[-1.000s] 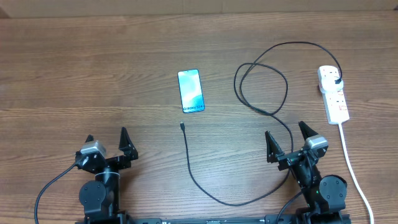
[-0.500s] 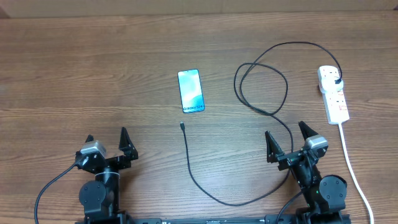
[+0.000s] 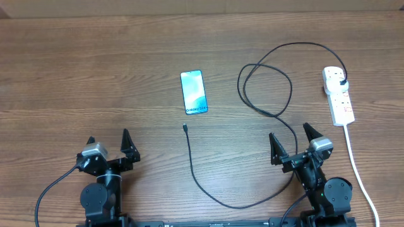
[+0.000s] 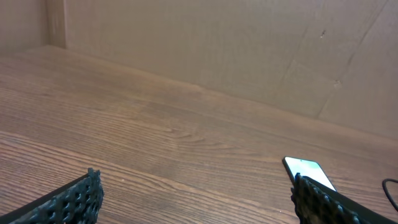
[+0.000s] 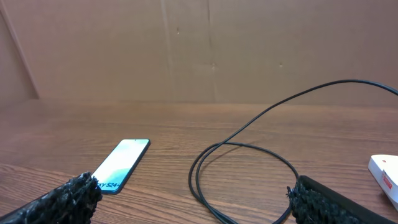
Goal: Plug charger to phone and switch on socket
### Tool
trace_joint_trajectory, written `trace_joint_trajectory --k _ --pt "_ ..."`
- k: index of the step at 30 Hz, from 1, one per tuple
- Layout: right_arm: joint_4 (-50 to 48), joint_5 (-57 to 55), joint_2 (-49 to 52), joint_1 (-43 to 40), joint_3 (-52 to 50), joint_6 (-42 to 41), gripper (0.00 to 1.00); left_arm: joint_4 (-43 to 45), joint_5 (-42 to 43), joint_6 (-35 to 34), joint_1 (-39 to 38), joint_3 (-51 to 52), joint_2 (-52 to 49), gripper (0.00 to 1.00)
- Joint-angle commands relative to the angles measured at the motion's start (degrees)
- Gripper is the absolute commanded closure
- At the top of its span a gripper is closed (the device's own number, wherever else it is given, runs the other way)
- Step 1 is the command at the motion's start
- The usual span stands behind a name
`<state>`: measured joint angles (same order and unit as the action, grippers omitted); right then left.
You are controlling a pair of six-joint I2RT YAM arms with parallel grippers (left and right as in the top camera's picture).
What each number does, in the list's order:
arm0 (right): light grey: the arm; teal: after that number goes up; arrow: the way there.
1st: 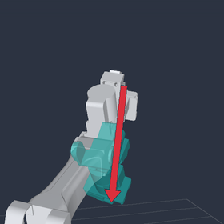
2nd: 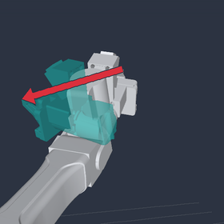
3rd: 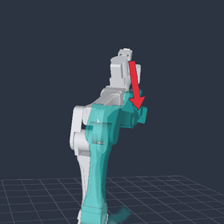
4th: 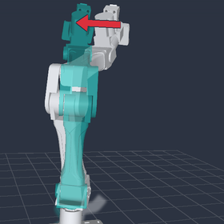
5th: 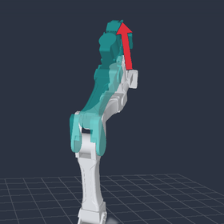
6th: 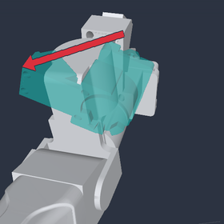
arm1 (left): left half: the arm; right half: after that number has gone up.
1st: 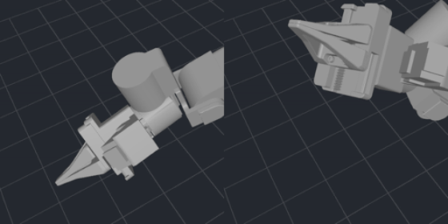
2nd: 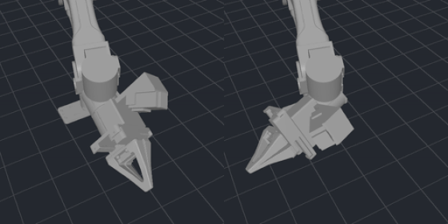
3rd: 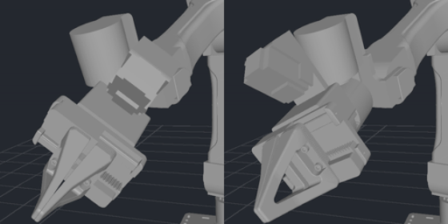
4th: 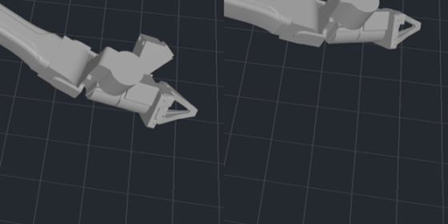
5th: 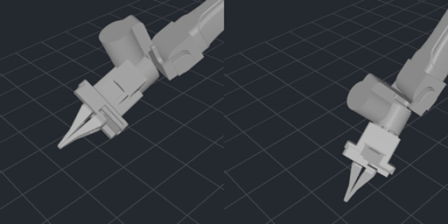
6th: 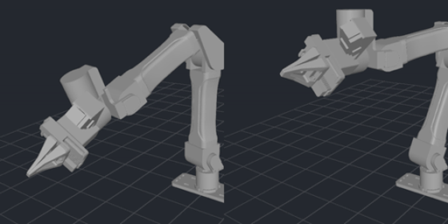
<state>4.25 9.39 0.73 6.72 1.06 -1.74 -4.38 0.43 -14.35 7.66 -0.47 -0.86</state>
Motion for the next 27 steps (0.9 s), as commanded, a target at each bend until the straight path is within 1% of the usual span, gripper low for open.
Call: trace_joint_trajectory --k 1,7,9,10,13,15,18,21,24,27 --pt "-0.26 -0.74 -0.57 -0.37 -0.61 -0.37 0.00 -0.09 0.46 1.51 0.68 0.20 0.55 0.00" --pt "-0.26 -0.74 -0.57 -0.37 -0.61 -0.37 0.00 -0.07 0.57 1.40 0.68 0.20 0.55 0.00" --pt "-0.26 -0.74 -0.57 -0.37 -0.61 -0.37 0.00 0.13 2.49 -1.49 0.66 0.20 0.55 0.00" --pt "-0.26 -0.74 -0.57 -0.37 -0.61 -0.37 0.00 0.50 4.74 -2.58 0.66 0.20 0.55 0.00" --pt "-0.26 -0.74 -0.57 -0.37 -0.61 -0.37 0.00 2.01 15.76 -2.12 0.48 0.13 0.46 0.00" --pt "-0.26 -0.74 -0.57 -0.37 -0.61 -0.37 0.00 2.05 19.17 -2.10 0.22 0.09 -0.15 0.00" --pt "-0.26 -0.74 -0.57 -0.37 -0.61 -0.37 0.00 2.10 19.08 -0.52 -0.90 -0.66 -2.71 0.00" --pt "-0.26 -0.74 -0.57 -0.37 -0.61 -0.37 0.00 2.08 18.12 0.85 -2.54 -3.96 -7.23 0.00" --pt "-0.26 -0.74 -0.57 -0.37 -0.61 -0.37 0.00 1.57 14.45 4.09 -4.79 -9.62 -14.25 0.00" --pt "-0.26 -0.74 -0.57 -0.37 -0.61 -0.37 0.00 1.14 11.39 7.41 -7.78 -16.22 -24.06 0.00"
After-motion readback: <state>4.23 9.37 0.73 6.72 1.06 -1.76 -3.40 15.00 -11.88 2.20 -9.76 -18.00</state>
